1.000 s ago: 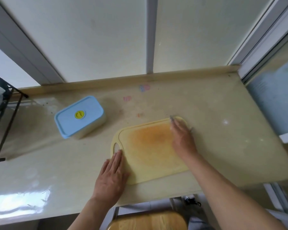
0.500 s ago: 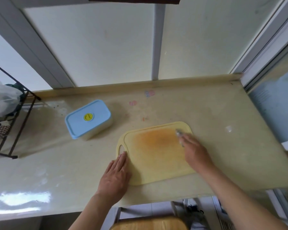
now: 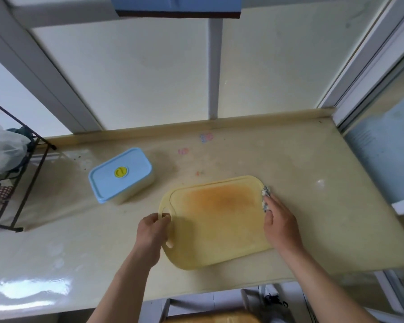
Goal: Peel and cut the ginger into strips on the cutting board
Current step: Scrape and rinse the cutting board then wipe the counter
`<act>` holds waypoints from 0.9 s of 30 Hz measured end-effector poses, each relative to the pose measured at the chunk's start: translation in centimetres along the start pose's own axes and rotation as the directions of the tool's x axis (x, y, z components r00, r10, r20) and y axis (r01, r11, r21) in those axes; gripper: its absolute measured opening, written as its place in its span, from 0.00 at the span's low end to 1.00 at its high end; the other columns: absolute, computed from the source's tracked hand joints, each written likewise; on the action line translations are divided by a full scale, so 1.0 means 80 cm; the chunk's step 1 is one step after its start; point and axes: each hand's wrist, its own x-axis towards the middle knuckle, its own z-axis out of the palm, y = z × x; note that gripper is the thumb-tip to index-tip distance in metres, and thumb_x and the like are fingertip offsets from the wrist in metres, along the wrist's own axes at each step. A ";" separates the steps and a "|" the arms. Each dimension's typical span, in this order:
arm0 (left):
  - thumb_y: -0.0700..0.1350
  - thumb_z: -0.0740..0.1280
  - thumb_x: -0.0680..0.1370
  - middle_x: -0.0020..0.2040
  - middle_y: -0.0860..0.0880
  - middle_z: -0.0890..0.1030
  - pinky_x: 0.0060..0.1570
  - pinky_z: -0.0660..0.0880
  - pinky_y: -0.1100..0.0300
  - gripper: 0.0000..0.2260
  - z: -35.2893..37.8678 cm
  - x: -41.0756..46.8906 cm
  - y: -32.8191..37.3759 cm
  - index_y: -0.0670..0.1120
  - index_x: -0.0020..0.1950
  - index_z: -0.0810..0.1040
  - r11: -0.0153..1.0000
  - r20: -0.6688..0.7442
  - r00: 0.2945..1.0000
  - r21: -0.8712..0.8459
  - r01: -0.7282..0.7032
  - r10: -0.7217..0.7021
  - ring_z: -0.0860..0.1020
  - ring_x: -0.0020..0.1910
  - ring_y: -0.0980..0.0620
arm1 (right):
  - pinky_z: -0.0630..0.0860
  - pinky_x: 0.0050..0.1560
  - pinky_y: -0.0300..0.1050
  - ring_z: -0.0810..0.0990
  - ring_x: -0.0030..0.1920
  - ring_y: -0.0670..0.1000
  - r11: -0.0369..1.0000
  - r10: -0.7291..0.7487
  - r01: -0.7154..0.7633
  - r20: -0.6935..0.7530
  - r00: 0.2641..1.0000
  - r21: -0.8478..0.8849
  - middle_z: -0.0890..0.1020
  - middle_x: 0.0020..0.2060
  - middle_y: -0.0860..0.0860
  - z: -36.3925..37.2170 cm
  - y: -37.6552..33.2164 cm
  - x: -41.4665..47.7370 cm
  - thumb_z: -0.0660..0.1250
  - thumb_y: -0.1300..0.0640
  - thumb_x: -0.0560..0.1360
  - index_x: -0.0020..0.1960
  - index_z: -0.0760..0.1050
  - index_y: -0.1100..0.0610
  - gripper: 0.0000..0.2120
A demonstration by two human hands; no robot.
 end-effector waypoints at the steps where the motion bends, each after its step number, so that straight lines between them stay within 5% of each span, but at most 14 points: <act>1: 0.46 0.67 0.79 0.43 0.39 0.78 0.39 0.70 0.52 0.08 0.005 -0.007 0.006 0.41 0.49 0.77 0.998 0.052 0.999 -0.057 -0.010 0.013 0.75 0.40 0.43 | 0.73 0.65 0.45 0.82 0.65 0.61 0.999 0.037 -0.037 -0.016 0.999 0.019 0.82 0.66 0.60 -0.005 -0.001 0.002 0.56 0.62 0.78 0.69 0.80 0.65 0.23; 6: 0.51 0.58 0.86 0.52 0.44 0.84 0.38 0.75 0.52 0.11 0.047 -0.033 0.041 0.51 0.62 0.78 0.950 0.296 0.953 -0.311 0.035 0.062 0.82 0.41 0.44 | 0.69 0.59 0.39 0.83 0.61 0.62 0.969 0.226 -0.201 -0.196 0.954 0.143 0.83 0.63 0.62 -0.046 0.001 0.019 0.62 0.71 0.80 0.69 0.79 0.63 0.19; 11: 0.50 0.58 0.86 0.58 0.42 0.84 0.50 0.77 0.45 0.12 0.121 -0.016 0.079 0.51 0.66 0.77 0.906 0.331 0.941 -0.415 0.080 0.068 0.81 0.51 0.39 | 0.74 0.62 0.50 0.81 0.62 0.64 0.951 0.303 -0.263 -0.328 0.895 0.161 0.83 0.63 0.64 -0.106 0.035 0.040 0.58 0.63 0.81 0.69 0.78 0.64 0.20; 16: 0.44 0.55 0.87 0.60 0.38 0.82 0.47 0.79 0.47 0.12 0.195 0.013 0.124 0.45 0.68 0.72 0.825 0.350 0.936 -0.539 0.171 0.035 0.83 0.53 0.40 | 0.73 0.69 0.59 0.79 0.66 0.65 0.907 0.421 -0.400 -0.362 0.832 0.135 0.81 0.67 0.62 -0.147 0.115 0.047 0.59 0.67 0.83 0.72 0.76 0.61 0.19; 20: 0.41 0.56 0.85 0.55 0.43 0.82 0.49 0.78 0.48 0.09 0.227 0.031 0.149 0.45 0.58 0.75 0.935 0.359 0.933 -0.332 0.124 0.004 0.81 0.52 0.43 | 0.71 0.69 0.60 0.76 0.69 0.66 0.876 0.470 -0.481 -0.287 0.835 0.033 0.77 0.71 0.61 -0.153 0.168 0.053 0.57 0.64 0.85 0.76 0.73 0.59 0.20; 23: 0.38 0.60 0.82 0.49 0.41 0.78 0.55 0.78 0.45 0.06 0.224 0.046 0.159 0.40 0.54 0.76 0.981 0.343 0.938 -0.161 0.103 -0.042 0.79 0.48 0.41 | 0.72 0.68 0.58 0.76 0.69 0.64 0.916 0.394 -0.400 -0.177 0.902 0.001 0.77 0.71 0.61 -0.121 0.152 0.046 0.58 0.64 0.85 0.74 0.73 0.61 0.19; 27: 0.35 0.60 0.81 0.48 0.40 0.79 0.57 0.80 0.43 0.06 0.212 0.064 0.167 0.36 0.52 0.76 0.980 0.339 0.940 -0.172 0.095 -0.032 0.81 0.49 0.39 | 0.72 0.73 0.57 0.75 0.72 0.62 1.000 0.003 -0.004 -0.057 0.998 -0.012 0.77 0.71 0.62 -0.016 0.061 0.009 0.59 0.68 0.82 0.72 0.74 0.66 0.19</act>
